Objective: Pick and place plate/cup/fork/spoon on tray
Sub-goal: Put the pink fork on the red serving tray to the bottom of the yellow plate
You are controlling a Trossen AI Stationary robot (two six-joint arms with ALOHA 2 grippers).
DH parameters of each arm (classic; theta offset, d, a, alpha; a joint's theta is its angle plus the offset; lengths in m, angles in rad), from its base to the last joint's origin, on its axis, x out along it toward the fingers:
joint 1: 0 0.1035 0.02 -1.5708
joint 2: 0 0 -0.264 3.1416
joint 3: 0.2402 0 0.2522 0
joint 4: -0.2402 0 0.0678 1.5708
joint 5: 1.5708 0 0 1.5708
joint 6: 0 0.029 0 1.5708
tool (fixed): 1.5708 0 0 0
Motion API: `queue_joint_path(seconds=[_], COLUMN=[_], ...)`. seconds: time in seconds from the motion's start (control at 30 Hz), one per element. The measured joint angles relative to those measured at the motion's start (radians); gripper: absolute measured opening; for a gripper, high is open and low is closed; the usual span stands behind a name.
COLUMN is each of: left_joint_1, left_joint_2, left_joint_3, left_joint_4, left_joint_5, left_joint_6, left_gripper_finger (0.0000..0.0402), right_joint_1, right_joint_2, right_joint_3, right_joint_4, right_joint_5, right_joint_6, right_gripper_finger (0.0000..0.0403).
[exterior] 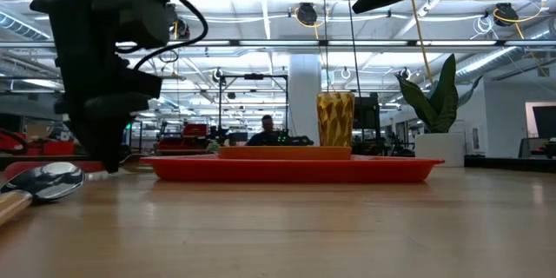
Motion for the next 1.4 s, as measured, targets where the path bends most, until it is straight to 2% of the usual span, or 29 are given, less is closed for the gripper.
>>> queue_joint_path(seconds=[0.1,0.27,0.33,0.47,0.6,0.8,0.97,1.2,1.4], left_joint_1=[0.003,0.004,0.003,0.001,0.002,-0.024,-0.052,-0.068,-0.058], left_joint_2=[0.004,-0.002,-0.004,-0.050,-0.137,-0.254,-0.279,-0.212,-0.119], left_joint_3=[0.000,0.000,0.006,0.014,0.018,0.018,0.018,0.018,-0.006], left_joint_4=[0.010,0.072,0.081,-0.017,-0.081,0.022,0.028,-0.020,-0.025], left_joint_5=[0.001,0.022,0.049,0.082,0.080,0.079,0.034,-0.017,-0.008], left_joint_6=[0.041,0.135,0.161,0.153,0.117,0.166,0.173,0.147,0.106], left_gripper_finger=[0.0101,0.0022,0.0020,0.0025,0.0004,0.0003,0.0018,0.0069,0.0122], right_joint_1=[0.000,0.000,0.000,0.000,-0.008,-0.037,-0.049,-0.048,-0.048], right_joint_2=[0.000,0.009,0.025,0.083,0.132,0.187,0.195,0.195,0.195], right_joint_3=[0.000,0.000,0.001,0.001,0.001,0.001,0.000,0.000,0.000], right_joint_4=[0.003,0.072,0.108,0.168,0.179,0.174,0.156,0.151,0.139], right_joint_5=[0.000,0.001,-0.004,-0.054,-0.052,-0.051,-0.051,-0.052,-0.052], right_joint_6=[0.014,0.024,0.015,-0.012,-0.014,-0.001,0.016,0.016,0.016], right_gripper_finger=[0.0125,0.0125,0.0125,0.0125,0.0125,0.0125,0.0125,0.0125,0.0125])
